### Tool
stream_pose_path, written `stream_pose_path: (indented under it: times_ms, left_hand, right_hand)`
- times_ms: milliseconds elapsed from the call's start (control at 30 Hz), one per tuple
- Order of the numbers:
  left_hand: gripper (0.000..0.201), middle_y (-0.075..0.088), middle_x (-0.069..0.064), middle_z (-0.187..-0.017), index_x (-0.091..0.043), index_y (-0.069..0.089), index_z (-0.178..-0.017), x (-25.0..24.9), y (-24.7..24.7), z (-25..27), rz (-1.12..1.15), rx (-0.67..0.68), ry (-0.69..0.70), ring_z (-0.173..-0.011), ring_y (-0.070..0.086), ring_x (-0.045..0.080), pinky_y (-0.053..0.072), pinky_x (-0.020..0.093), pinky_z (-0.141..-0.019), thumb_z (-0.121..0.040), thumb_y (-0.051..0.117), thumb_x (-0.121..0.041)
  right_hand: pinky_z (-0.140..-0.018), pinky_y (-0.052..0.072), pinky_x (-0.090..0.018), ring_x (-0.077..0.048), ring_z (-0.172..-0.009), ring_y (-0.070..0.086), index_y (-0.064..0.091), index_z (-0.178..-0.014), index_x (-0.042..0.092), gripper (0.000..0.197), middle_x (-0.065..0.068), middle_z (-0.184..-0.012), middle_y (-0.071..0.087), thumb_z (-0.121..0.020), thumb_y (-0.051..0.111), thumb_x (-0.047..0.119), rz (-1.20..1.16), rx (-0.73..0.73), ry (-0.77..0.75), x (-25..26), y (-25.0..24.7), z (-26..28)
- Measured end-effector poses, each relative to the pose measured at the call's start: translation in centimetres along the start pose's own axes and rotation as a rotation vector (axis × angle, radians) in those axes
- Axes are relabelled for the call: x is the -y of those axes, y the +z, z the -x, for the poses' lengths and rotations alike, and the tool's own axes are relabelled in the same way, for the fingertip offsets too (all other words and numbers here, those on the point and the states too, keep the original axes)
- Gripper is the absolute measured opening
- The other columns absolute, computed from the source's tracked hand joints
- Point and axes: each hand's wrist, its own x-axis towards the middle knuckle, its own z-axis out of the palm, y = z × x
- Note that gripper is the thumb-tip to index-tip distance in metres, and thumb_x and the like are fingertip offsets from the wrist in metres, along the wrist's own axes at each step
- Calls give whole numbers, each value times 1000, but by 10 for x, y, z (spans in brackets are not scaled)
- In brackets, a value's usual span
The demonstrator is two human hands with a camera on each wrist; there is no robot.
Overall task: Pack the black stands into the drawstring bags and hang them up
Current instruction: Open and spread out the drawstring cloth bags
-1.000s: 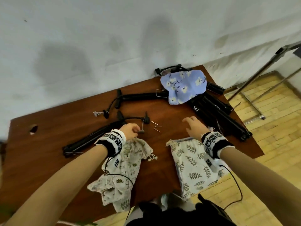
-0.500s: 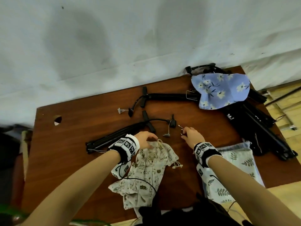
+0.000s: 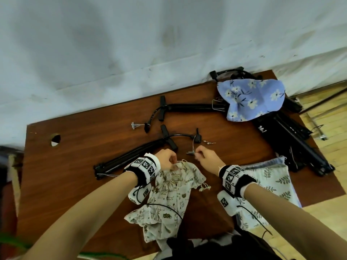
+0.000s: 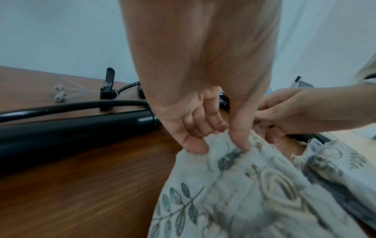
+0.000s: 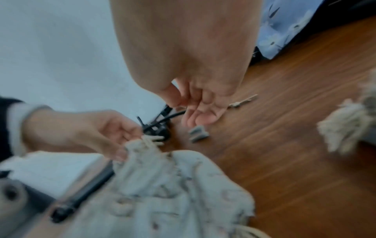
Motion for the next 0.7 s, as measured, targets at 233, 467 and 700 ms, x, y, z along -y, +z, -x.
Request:
stream_pose_path:
  times_ms: [233, 467, 700]
  left_hand:
    - [20, 47, 1, -71, -16, 51, -90, -36, -26, 25, 62, -31, 211, -59, 43, 14, 34, 22, -57, -93, 58, -34]
    - [47, 42, 1, -55, -18, 58, -67, -82, -71, 75, -233, -20, 201, -51, 37, 17, 30, 31, -54, -82, 58, -63]
    - [28, 58, -5, -79, -21, 65, -86, -88, -59, 128, -531, 173, -23, -72, 52, 17, 41, 32, -69, -78, 72, -47]
  right_hand:
    - [-71, 34, -24, -18, -78, 40, 49, -82, 14, 21, -7, -80, 42, -102, 42, 13, -434, 168, -93, 52, -12, 27]
    - [-75, 34, -29, -18, -76, 44, 48, -79, 13, 19, -2, -77, 46, -98, 46, 10, -669, 205, -178, 74, -48, 65]
    - [-68, 34, -30, -15, -66, 43, 47, -79, 14, 16, -1, -74, 45, -94, 50, 13, -634, 403, -119, 57, -56, 107]
